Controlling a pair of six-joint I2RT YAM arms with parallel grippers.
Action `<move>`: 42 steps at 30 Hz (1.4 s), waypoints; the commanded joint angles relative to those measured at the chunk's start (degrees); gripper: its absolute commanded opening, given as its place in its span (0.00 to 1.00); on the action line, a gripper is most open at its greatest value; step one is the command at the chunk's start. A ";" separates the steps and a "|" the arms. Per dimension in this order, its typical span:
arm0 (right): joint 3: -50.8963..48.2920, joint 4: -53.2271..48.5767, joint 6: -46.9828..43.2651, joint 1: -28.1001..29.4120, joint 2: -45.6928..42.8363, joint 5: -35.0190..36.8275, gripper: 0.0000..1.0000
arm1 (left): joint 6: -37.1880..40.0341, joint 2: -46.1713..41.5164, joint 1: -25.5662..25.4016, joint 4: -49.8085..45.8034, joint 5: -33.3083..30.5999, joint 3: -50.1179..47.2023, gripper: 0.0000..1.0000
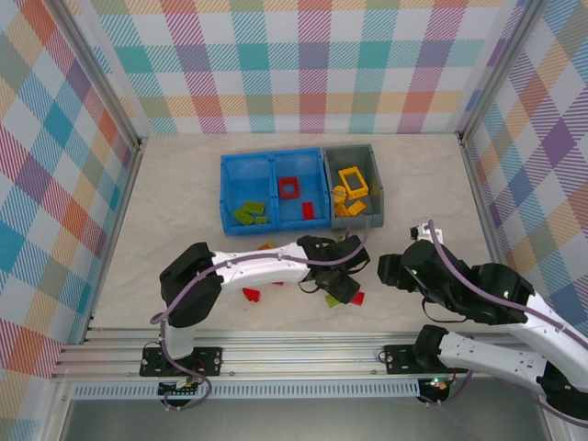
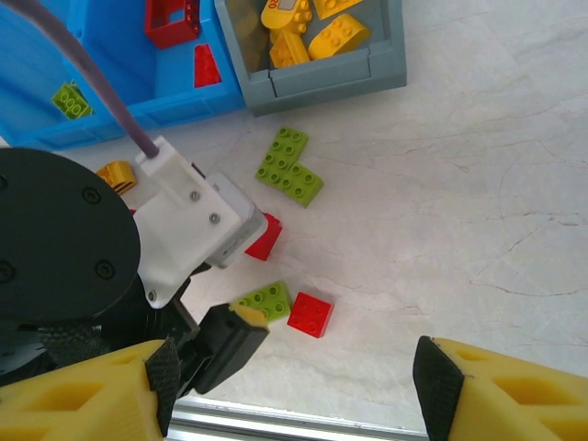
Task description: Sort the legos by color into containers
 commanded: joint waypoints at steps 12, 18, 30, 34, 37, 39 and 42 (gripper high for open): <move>1.63 -0.62 0.27 0.36 -1.73 2.77 0.71 | 5.05 7.43 -1.41 -1.66 2.60 -0.36 0.61; 1.71 -0.37 0.03 0.33 -1.02 2.73 0.71 | 4.65 8.38 -1.99 0.30 0.46 -1.08 0.38; 1.97 4.34 -4.44 0.32 2.25 1.17 0.72 | 0.25 -12.92 -0.99 -6.13 -7.64 -10.88 0.24; 2.15 10.80 -9.82 0.29 5.22 -2.97 0.72 | -2.40 -23.15 4.85 -10.15 -8.08 -12.03 0.24; 2.32 16.62 -14.45 0.27 8.60 -8.88 0.73 | -2.98 -27.44 13.44 -12.79 -7.26 -10.27 0.24; 2.53 20.36 -17.43 0.27 11.65 -14.04 0.73 | -2.78 -27.75 19.72 -13.44 -6.37 -8.09 0.24; 2.50 27.94 -21.65 0.23 16.29 -21.84 0.73 | -2.25 -23.82 27.46 -15.27 -8.08 -2.52 0.24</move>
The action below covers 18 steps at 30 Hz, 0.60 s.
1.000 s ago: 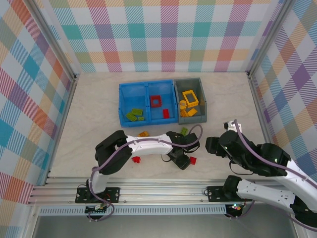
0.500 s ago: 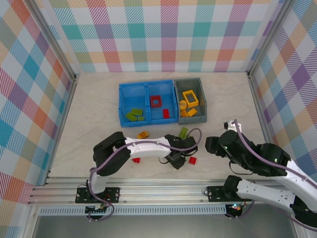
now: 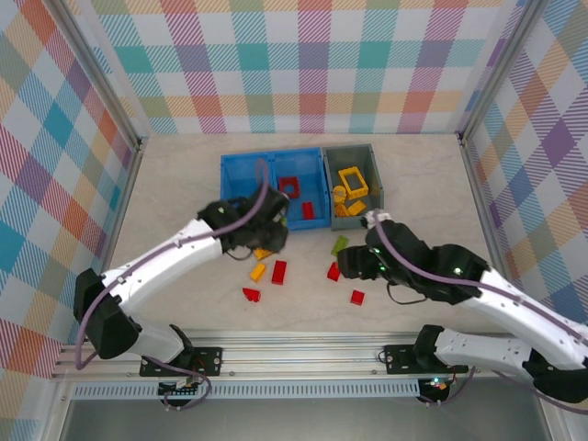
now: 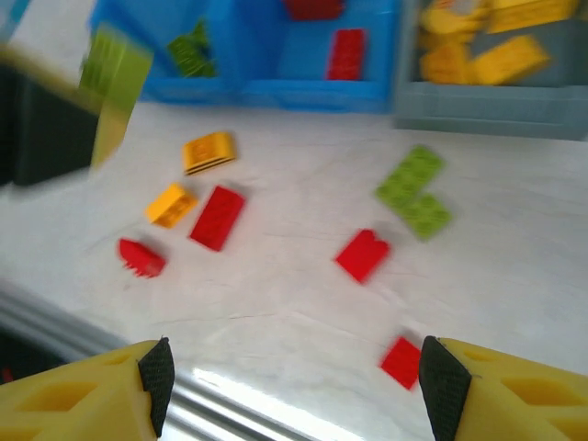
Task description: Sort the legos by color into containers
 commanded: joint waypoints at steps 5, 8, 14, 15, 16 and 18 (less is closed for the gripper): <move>2.10 20.55 -9.23 0.24 9.96 -13.05 0.73 | -0.64 15.41 13.80 -3.21 -4.09 13.16 0.24; 4.42 23.03 -9.78 0.25 14.05 -13.16 0.72 | -0.55 24.04 16.43 -4.30 -8.07 20.52 0.24; 5.96 24.39 -9.44 0.23 17.04 -12.58 0.72 | -0.81 38.19 21.17 -6.13 -7.57 33.87 0.24; 5.73 24.39 -9.35 0.21 17.06 -12.42 0.72 | -0.61 39.92 21.33 -6.44 -7.81 35.76 0.24; 5.46 24.30 -9.28 0.28 17.06 -12.29 0.72 | -0.37 41.98 21.38 -6.97 -7.93 38.05 0.24; 4.94 24.12 -8.89 0.21 16.81 -12.01 0.72 | -0.24 45.28 21.55 -7.79 -8.01 41.52 0.25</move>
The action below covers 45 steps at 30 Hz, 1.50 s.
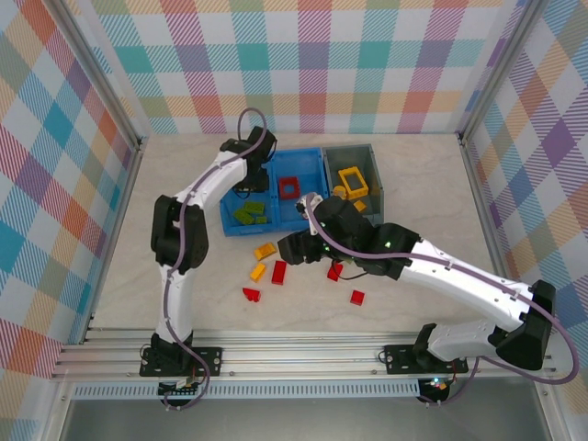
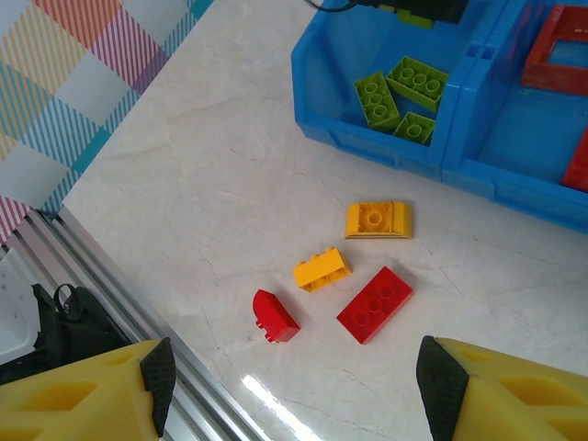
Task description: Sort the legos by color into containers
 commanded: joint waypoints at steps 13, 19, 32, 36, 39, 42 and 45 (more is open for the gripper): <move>-1.88 0.77 1.17 0.28 -2.37 1.12 0.72 | -2.73 7.19 2.03 -1.16 4.40 5.89 0.58; -2.67 -0.14 1.35 0.27 -3.50 1.73 0.73 | -3.01 -0.01 1.91 0.05 7.39 3.19 0.63; -2.74 -7.23 0.46 0.50 -3.39 6.67 0.69 | -7.17 -35.04 -1.29 -0.65 6.81 -13.76 0.47; -2.87 -7.93 3.20 3.47 0.97 8.59 0.68 | -9.90 -49.67 -4.89 -1.41 13.25 -25.62 0.50; -1.62 -9.19 8.64 6.41 5.84 12.22 0.69 | -12.09 -60.80 -5.77 -0.18 21.83 -35.38 0.53; -0.47 -8.95 13.92 7.94 9.77 14.33 0.69 | -14.35 -71.94 -5.82 0.79 26.96 -43.01 0.54; -0.03 -6.27 16.84 8.81 12.82 14.87 0.68 | -16.09 -80.09 -5.81 -0.82 26.21 -47.67 0.57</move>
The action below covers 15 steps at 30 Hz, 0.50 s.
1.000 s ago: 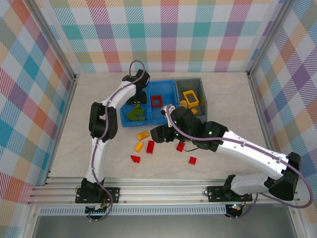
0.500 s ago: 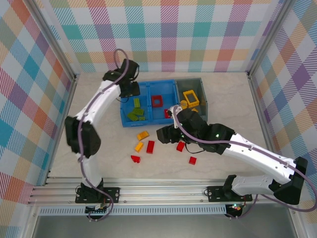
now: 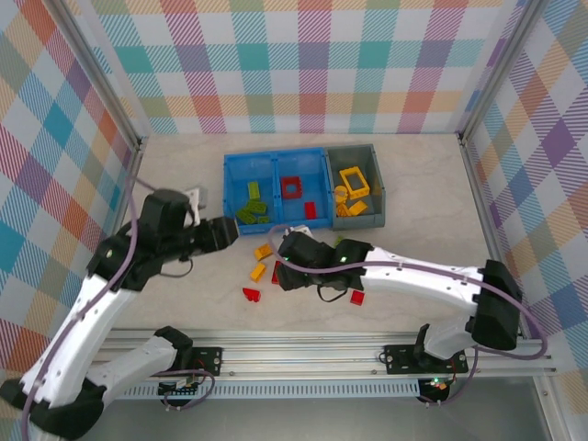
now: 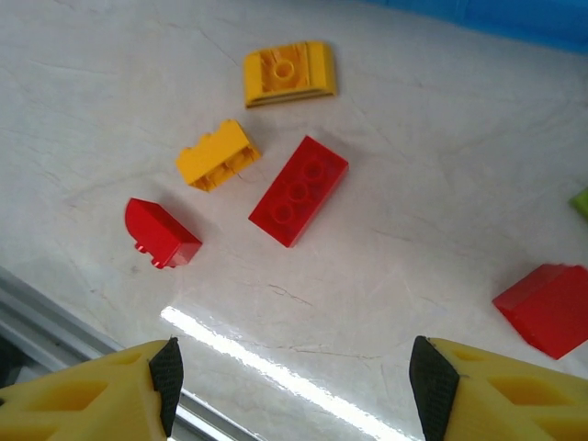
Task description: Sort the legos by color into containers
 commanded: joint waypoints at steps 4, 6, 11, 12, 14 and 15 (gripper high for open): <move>6.49 0.51 9.21 1.74 7.52 3.93 0.63 | -4.26 -8.36 0.06 -1.54 -0.58 -6.24 0.59; 7.86 0.00 11.50 2.24 10.27 4.07 0.62 | -5.19 -8.66 0.03 0.12 -2.02 -6.99 0.59; 9.47 1.40 12.78 3.70 14.57 0.55 0.67 | -7.38 -10.07 0.07 6.22 -2.66 -9.66 0.59; 9.81 1.25 12.61 3.96 15.39 -0.24 0.67 | -7.41 -9.88 0.05 6.18 -2.91 -9.55 0.59; 10.72 1.32 11.14 4.87 17.14 -1.74 0.67 | -7.29 -9.76 0.04 6.01 -3.02 -9.51 0.59; 11.05 1.51 10.07 5.38 17.89 -2.27 0.67 | -7.32 -9.97 0.06 5.80 -3.18 -9.56 0.59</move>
